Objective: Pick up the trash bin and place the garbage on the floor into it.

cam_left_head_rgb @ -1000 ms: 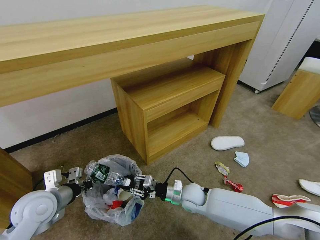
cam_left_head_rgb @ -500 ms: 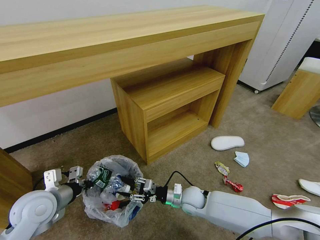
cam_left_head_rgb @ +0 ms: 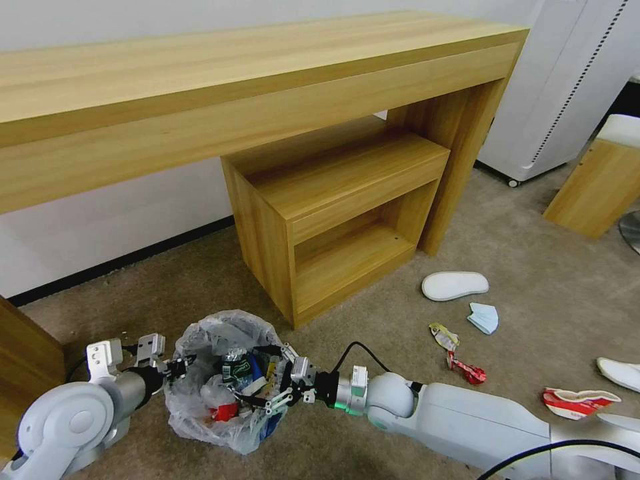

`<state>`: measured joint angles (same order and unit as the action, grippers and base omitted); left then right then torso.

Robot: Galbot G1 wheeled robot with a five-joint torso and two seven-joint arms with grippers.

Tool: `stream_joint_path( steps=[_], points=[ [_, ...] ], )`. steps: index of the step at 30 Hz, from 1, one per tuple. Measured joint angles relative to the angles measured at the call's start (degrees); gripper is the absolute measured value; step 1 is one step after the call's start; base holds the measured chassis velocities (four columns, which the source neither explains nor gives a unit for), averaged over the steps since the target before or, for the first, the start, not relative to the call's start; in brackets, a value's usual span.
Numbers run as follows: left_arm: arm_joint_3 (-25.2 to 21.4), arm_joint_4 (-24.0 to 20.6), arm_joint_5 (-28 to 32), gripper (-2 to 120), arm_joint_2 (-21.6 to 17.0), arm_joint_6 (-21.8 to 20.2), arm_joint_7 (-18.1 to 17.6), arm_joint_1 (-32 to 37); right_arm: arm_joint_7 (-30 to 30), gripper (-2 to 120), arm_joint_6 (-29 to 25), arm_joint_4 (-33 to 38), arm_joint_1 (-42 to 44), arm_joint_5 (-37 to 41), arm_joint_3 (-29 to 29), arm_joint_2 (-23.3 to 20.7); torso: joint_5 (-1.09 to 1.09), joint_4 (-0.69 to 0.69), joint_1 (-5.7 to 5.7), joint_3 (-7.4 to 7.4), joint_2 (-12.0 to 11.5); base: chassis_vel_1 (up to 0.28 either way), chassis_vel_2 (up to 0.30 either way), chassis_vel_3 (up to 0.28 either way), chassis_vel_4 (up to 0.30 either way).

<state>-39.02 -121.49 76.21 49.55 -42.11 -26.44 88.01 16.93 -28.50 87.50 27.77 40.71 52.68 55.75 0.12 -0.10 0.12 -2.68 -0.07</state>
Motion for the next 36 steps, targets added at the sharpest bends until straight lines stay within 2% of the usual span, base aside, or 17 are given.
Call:
stream_joint_path(
  steps=[4,11,14,15,18,19,22,26,28,29,32,36],
  points=[
    [0.0,0.0,-0.1,0,0.4,0.0,0.1,0.2,-0.4,100,0.2,0.5,0.2,0.9,-1.3,0.2,0.00,0.00,0.00,0.00,0.0,0.000,0.000,0.000,0.000],
    [-0.1,0.5,-1.1,0,1.1,0.0,0.7,0.5,-2.2,100,1.1,1.6,1.1,3.4,-7.5,0.3,0.00,0.00,0.00,0.00,0.0,0.000,0.000,0.000,0.000],
    [-0.3,0.8,-1.3,0,1.1,0.0,1.1,0.2,-4.1,100,2.1,2.4,2.5,5.0,-14.1,-0.4,0.01,0.00,0.00,0.00,0.0,0.000,0.000,0.000,0.000],
    [-0.3,0.8,-1.3,0,1.1,0.0,1.1,0.2,-4.1,100,2.1,2.4,2.5,5.0,-14.1,-0.4,0.01,0.00,0.00,0.00,0.0,0.000,0.000,0.000,0.000],
    [-0.4,0.9,-1.9,0,1.4,0.0,1.4,-0.1,-6.2,100,3.4,3.1,4.5,5.3,-20.4,-2.1,0.01,0.00,0.00,0.00,0.0,0.000,0.000,0.000,0.000],
    [-0.4,0.9,-1.9,0,1.4,0.0,1.4,-0.1,-6.2,100,3.4,3.1,4.5,5.3,-20.4,-2.1,0.01,0.00,0.00,0.00,0.0,0.000,0.000,0.000,0.000],
    [-0.5,0.8,-3.0,0,2.1,0.0,2.0,-0.1,-8.6,100,4.0,3.0,7.5,4.5,-27.2,-3.8,0.01,0.00,0.00,0.00,0.0,0.000,0.000,0.000,0.000],
    [-0.6,0.7,-3.8,0,2.7,0.2,2.3,0.0,-10.6,100,4.8,2.6,9.1,3.3,-30.6,-4.8,0.01,0.00,0.00,0.00,0.0,0.000,0.000,0.000,0.000],
    [-0.7,0.4,-4.0,0,3.4,0.2,2.5,0.2,-13.1,100,5.9,1.7,11.0,2.2,-34.1,-6.0,0.02,0.00,0.00,0.00,0.0,0.000,0.000,0.000,0.000],
    [-0.7,0.4,-4.0,0,3.4,0.2,2.5,0.2,-13.1,100,5.9,1.7,11.0,2.2,-34.1,-6.0,0.02,0.00,0.00,0.00,0.0,0.000,0.000,0.000,0.000],
    [-1.1,0.3,-4.7,0,4.5,0.3,2.9,0.3,-17.2,100,7.1,-1.5,15.4,-0.4,-40.4,-7.8,0.02,0.00,0.00,0.00,0.0,0.000,0.000,0.000,0.000],
    [-1.4,0.3,-5.3,0,4.9,0.5,3.4,0.7,-20.0,100,7.9,-3.7,19.4,-1.5,-44.7,-9.5,0.03,0.00,0.00,0.00,0.0,0.000,0.000,0.000,0.000]
  ],
)
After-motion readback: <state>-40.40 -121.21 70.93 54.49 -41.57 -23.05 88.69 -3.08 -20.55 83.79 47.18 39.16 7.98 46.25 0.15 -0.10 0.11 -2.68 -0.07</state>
